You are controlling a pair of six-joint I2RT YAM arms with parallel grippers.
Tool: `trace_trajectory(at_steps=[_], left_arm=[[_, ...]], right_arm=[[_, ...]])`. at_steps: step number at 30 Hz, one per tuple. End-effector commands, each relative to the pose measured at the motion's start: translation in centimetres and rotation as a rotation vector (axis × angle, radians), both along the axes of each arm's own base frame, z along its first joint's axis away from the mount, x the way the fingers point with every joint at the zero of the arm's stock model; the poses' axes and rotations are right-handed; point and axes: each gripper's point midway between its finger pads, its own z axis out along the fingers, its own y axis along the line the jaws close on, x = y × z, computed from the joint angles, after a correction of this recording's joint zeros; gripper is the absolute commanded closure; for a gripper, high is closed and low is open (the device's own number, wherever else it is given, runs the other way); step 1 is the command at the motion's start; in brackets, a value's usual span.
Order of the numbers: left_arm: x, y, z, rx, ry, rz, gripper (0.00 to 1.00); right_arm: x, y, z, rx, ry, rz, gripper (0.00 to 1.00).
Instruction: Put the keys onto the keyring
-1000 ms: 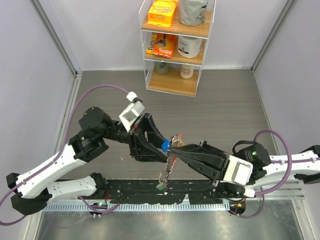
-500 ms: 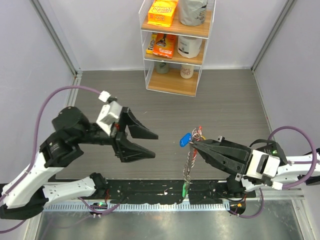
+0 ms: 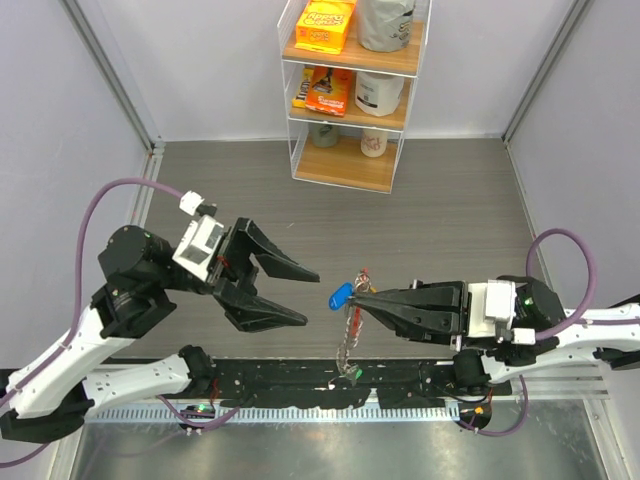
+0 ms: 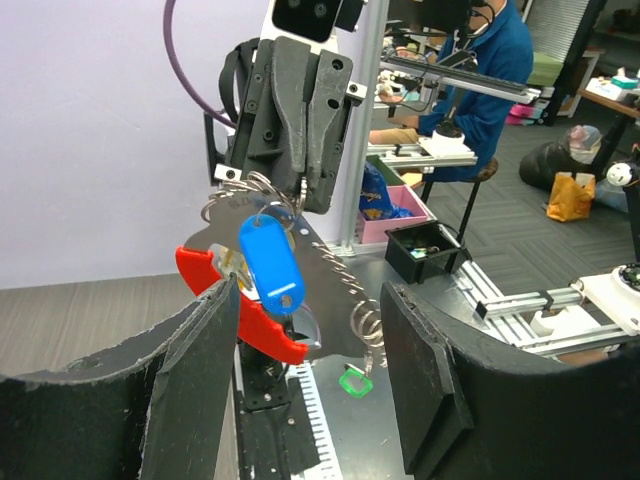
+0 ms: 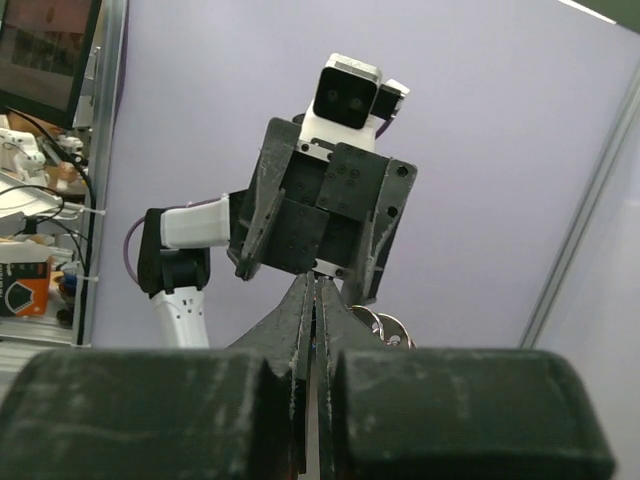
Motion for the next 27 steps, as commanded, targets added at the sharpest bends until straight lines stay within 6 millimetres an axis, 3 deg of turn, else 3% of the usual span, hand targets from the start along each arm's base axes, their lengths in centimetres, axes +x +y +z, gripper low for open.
trace_trajectory(at_steps=[1,10,27], left_arm=[[-0.6,-0.2,1.1,-0.093,-0.030,-0.050,0.37],[-1.3,0.0,1.3,-0.138,-0.028,-0.088,0.38],[-1.0,-0.1,0.6,-0.113,-0.007,-0.072,0.48]], right_arm=[[-0.5,-0.5,2.1,0.053,0.116,0.084,0.95],[-0.4,0.9,1.9,0.070,0.185,0.103,0.94],[1.1,0.3,2.7,0.096,0.179,0.018,0.95]])
